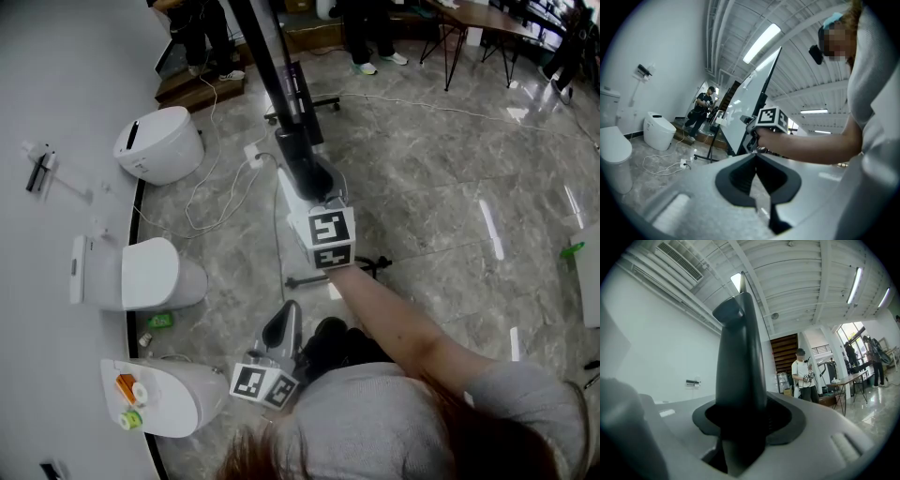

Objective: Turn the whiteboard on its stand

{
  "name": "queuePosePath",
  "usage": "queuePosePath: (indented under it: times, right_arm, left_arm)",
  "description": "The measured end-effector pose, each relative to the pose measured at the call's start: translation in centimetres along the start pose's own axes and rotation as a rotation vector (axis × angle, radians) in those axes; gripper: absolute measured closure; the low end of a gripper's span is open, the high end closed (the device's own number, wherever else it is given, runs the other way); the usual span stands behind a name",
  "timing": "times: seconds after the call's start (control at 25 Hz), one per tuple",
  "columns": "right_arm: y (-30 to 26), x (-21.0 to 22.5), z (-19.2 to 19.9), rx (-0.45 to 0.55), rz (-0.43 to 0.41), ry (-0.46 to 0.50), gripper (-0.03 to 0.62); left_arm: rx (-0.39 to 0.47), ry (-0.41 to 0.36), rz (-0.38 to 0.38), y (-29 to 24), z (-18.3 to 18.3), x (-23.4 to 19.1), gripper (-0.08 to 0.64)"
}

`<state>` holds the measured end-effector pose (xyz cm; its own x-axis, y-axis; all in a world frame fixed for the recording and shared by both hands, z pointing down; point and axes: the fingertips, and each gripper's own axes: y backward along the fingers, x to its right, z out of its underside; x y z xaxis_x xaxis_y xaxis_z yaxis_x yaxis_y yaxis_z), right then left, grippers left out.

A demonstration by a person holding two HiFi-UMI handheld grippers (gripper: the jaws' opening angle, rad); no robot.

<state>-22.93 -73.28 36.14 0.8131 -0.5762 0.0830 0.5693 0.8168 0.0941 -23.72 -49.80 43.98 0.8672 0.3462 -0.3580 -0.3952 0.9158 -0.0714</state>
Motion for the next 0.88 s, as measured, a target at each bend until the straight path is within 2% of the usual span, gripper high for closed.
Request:
queuePosePath:
  times: [0.28,0.6,0.88]
  right_arm:
    - [1.0,-0.4,0.1,0.014,-0.023,-0.002,0.396]
    - [2.6,-0.6,-0.1,0.027,-0.018,0.008,0.41]
    - [4.2,-0.1,-0.4,0.003,0.042,0.009,0.43]
  left_arm:
    - [0.011,-0.021,-0.002,0.4,-0.2,-0.2,0.558]
    - [0.001,-0.01,0.008,1.7,0.3,0.0,0.558]
    - [0.0,-0.009,0.007,3.6,0.3,0.7,0.558]
